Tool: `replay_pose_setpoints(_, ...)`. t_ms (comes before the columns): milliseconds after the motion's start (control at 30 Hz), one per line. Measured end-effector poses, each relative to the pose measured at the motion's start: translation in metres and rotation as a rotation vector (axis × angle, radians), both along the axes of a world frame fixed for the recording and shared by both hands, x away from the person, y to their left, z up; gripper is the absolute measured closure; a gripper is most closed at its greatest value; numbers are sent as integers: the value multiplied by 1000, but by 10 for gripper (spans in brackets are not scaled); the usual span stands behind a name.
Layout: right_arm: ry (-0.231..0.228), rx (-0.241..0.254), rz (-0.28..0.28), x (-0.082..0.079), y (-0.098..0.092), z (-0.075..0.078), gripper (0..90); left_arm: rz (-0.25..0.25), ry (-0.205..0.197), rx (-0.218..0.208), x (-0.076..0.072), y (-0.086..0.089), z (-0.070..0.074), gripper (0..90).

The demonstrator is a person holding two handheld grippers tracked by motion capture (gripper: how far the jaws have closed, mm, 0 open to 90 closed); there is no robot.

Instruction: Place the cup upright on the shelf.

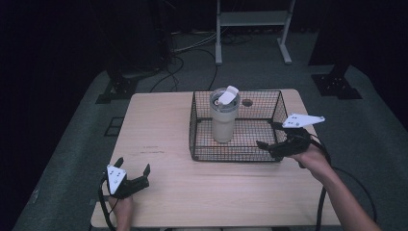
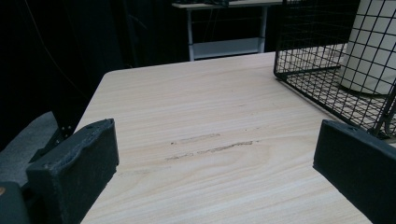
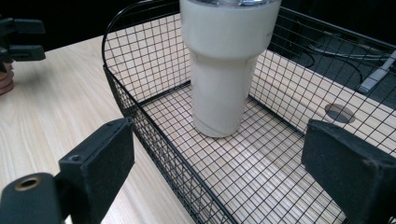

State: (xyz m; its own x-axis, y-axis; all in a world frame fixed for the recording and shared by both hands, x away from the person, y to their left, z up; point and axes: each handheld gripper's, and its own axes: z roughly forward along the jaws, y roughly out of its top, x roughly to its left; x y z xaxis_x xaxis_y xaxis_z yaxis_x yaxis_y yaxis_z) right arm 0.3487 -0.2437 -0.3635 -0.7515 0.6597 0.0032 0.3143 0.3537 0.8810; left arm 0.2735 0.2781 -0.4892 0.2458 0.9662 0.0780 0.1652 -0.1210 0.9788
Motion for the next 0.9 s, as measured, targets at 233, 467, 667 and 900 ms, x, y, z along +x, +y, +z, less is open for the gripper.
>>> replay_pose_setpoints(233, 3, -1, 7, -8, -1, -6, 89, 0, 0, 1, 0, 0, 0, 0)
replay_pose_setpoints(467, 2, 1, 16, -17, -3, -11, 89, 0, 1, 0, 0, 0, 0, 0)
replay_pose_setpoints(667, 5, 4, 20, -25, -6, -20, 89, 0, 1, 0, 0, 0, 0, 0)
replay_pose_setpoints(900, 6, 12, 19, -34, -13, -29, 89, 2, 2, 1, 0, 0, 0, 0)
